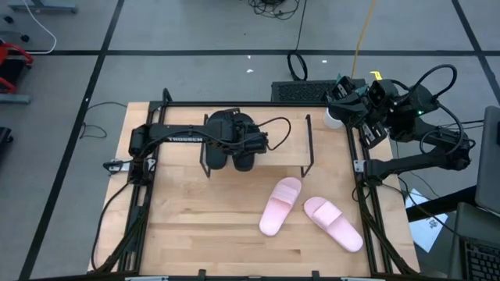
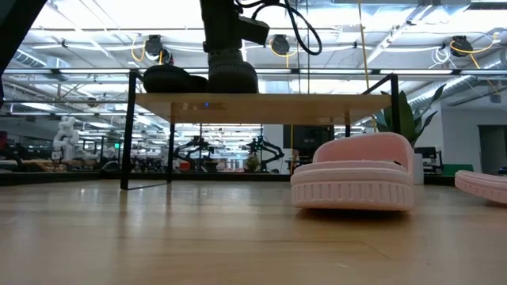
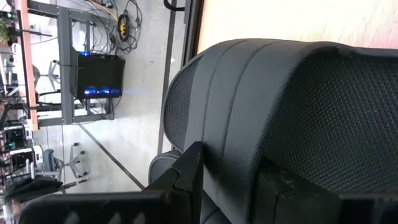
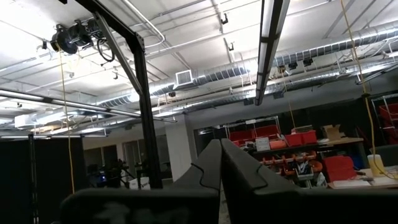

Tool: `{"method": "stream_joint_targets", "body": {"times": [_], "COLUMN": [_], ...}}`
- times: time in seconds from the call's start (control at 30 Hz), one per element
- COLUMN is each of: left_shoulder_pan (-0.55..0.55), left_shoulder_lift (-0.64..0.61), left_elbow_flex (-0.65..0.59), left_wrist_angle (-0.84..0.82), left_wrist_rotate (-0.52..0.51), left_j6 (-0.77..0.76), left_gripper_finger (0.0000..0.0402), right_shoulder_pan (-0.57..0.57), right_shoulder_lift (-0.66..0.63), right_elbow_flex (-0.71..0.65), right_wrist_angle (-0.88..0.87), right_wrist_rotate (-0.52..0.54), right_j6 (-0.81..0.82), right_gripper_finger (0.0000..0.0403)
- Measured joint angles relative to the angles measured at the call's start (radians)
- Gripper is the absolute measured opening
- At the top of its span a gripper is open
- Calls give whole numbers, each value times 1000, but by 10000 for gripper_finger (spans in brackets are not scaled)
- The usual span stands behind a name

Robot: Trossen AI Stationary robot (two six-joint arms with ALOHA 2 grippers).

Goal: Pick and place slides into the shelf
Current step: Put the black slide next to the black slide on the shelf

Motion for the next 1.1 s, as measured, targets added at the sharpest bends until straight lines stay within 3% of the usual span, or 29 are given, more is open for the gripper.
{"method": "stream_joint_targets", "body": {"times": [0.57,1.1], "left_shoulder_pan": [-21,-26], "left_shoulder_lift": [0,0], "left_elbow_flex": [0,0], "left_wrist_angle": [73,32], "left_wrist_rotate": [-4,-31], "left_j6": [57,51], "left_gripper_finger": [86,86], "right_shoulder_pan": [0,0], "right_shoulder_lift": [0,0], "right_elbow_flex": [0,0], "right_wrist_angle": [0,-3], "right_wrist_rotate": [0,0], "right_j6": [0,0], "right_gripper_finger": [0,0]}}
